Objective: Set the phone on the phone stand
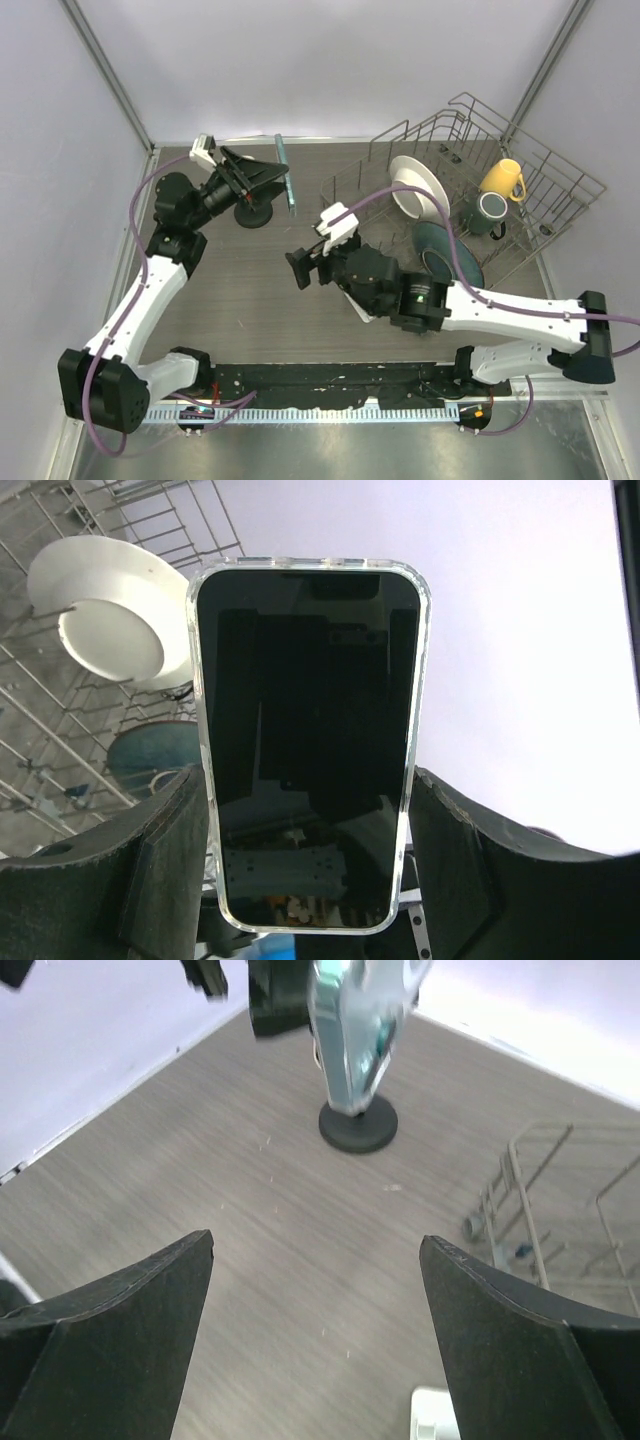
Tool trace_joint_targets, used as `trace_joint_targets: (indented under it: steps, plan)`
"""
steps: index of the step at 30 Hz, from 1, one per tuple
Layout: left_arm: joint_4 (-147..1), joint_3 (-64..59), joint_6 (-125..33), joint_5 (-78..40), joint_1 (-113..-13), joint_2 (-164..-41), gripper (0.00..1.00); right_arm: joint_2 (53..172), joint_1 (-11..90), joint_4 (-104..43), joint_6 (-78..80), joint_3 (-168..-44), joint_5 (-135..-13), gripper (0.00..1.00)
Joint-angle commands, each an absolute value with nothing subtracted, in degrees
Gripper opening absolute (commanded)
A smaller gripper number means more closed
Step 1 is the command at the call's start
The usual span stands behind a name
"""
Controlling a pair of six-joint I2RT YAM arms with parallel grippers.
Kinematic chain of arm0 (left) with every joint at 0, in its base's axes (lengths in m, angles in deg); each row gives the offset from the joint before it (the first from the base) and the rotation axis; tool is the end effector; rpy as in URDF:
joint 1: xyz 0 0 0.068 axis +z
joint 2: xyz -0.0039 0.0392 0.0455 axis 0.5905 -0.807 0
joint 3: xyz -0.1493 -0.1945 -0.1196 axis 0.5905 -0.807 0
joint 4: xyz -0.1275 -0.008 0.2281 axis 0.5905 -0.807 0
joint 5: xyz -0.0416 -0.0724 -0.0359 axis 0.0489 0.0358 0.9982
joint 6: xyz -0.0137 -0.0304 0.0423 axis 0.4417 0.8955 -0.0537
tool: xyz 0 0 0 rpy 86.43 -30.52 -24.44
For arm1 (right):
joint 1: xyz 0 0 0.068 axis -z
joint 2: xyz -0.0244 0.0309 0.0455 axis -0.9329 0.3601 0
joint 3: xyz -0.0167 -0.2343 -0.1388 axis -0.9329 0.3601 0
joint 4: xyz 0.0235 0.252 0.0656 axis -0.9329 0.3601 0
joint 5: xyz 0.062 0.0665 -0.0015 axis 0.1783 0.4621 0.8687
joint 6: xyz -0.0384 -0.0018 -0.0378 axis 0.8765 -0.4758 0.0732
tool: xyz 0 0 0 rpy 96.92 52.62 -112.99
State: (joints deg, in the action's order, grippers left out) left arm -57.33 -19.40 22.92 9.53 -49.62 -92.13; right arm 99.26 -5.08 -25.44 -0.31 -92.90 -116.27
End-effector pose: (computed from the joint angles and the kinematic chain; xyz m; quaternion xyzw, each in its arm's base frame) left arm 0.2502 -0.0817 0.3832 -0.1469 0.6520 -0.6652 0.3329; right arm 0.0940 0.2539 0.3767 -0.2393 0.7199 0.2266 0.6108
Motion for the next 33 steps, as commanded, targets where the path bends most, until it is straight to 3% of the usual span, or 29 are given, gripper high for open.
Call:
trace_joint_targets:
  steps: [1, 13, 18, 33]
  plan:
    - [-47.2, -22.2, 30.9, 6.3, -48.9, -85.8, 0.00, 101.9, -6.4, -50.7, 10.1, -93.6, -124.3, 0.89]
    - [-40.2, -31.7, 42.0, 4.1, -48.8, -82.3, 0.00, 112.0, -6.5, -68.9, 17.5, -95.1, -127.8, 0.65]
    - [-36.8, -32.8, 44.6, 4.7, -48.8, -82.3, 0.00, 115.5, -6.4, -71.4, 21.1, -96.1, -132.1, 0.49]
    - [-37.2, -34.7, 44.8, 6.5, -48.8, -81.0, 0.00, 117.4, -6.0, -79.9, 29.7, -95.4, -133.5, 0.48]
